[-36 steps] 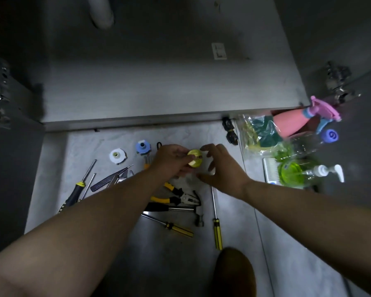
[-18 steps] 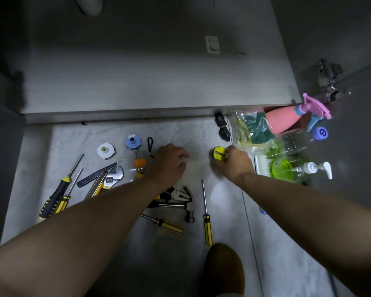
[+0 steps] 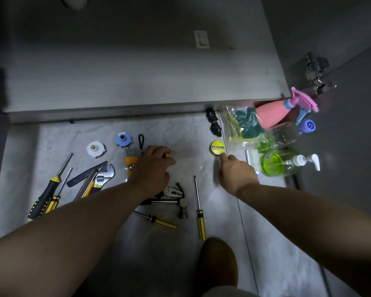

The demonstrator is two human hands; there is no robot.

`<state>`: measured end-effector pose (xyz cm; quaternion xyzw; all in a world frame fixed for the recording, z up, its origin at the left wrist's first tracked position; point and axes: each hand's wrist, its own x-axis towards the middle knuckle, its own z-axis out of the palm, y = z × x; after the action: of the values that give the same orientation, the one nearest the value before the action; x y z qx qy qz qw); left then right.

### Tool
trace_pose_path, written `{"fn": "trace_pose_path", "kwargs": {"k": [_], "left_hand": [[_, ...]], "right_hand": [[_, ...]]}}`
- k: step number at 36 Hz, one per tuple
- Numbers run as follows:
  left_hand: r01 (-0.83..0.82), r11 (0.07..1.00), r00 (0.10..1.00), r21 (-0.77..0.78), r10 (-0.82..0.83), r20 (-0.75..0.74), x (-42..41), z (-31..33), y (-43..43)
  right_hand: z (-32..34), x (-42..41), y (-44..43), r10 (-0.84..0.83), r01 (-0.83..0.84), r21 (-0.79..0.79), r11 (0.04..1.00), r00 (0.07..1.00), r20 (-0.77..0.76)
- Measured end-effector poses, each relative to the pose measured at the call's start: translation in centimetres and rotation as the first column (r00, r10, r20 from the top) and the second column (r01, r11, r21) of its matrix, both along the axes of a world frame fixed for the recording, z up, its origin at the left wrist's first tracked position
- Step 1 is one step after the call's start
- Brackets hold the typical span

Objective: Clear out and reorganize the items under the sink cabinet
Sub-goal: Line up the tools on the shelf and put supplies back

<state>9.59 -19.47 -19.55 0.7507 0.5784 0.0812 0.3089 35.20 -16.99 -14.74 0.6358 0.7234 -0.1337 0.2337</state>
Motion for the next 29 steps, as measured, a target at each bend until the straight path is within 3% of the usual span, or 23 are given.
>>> {"fn": "trace_pose_path", "kwargs": {"k": [5, 12, 14, 17, 21, 24, 28, 29], "left_hand": [[-0.008, 1.000, 1.000, -0.022, 0.008, -0.002, 0.1, 0.1, 0.0], [0.007, 0.999, 1.000, -0.033, -0.008, -0.025, 0.1, -0.2, 0.0], [0.001, 0.999, 1.000, -0.034, -0.001, -0.015, 0.1, -0.2, 0.0], [0.004, 0.999, 1.000, -0.034, -0.004, 0.008, 0.0, -0.2, 0.0], [0.015, 0.999, 0.995, -0.046, -0.010, 0.096, -0.6, 0.2, 0.1], [-0.029, 1.000, 0.984, 0.012, 0.026, 0.179, -2.2, 0.9, 0.0], [-0.079, 0.990, 0.992, 0.113, 0.089, -0.087, -5.6, 1.3, 0.7], [-0.152, 0.977, 0.979, 0.147, 0.169, -0.113, -6.5, 1.5, 0.7]], "right_hand": [[0.4, 3.4, -2.6, 0.103, -0.097, -0.037, 0.995, 0.923, 0.370], [0.0, 3.5, -4.0, 0.081, -0.045, -0.102, 0.994, 0.920, 0.383], [0.0, 2.4, -3.5, 0.088, -0.062, -0.096, 0.993, 0.951, 0.295], [0.2, -0.2, -2.4, 0.059, -0.059, -0.064, 0.996, 0.998, 0.006], [0.3, -4.5, -0.7, 0.132, -0.151, -0.062, 0.987, 0.963, -0.236], [0.3, -8.0, 0.6, 0.195, -0.201, 0.026, 0.979, 0.900, -0.390], [-0.1, -12.2, 2.2, 0.172, -0.157, 0.075, 0.985, 0.818, -0.549], [-0.3, -13.1, 2.6, 0.162, -0.143, 0.078, 0.987, 0.800, -0.577]]}}
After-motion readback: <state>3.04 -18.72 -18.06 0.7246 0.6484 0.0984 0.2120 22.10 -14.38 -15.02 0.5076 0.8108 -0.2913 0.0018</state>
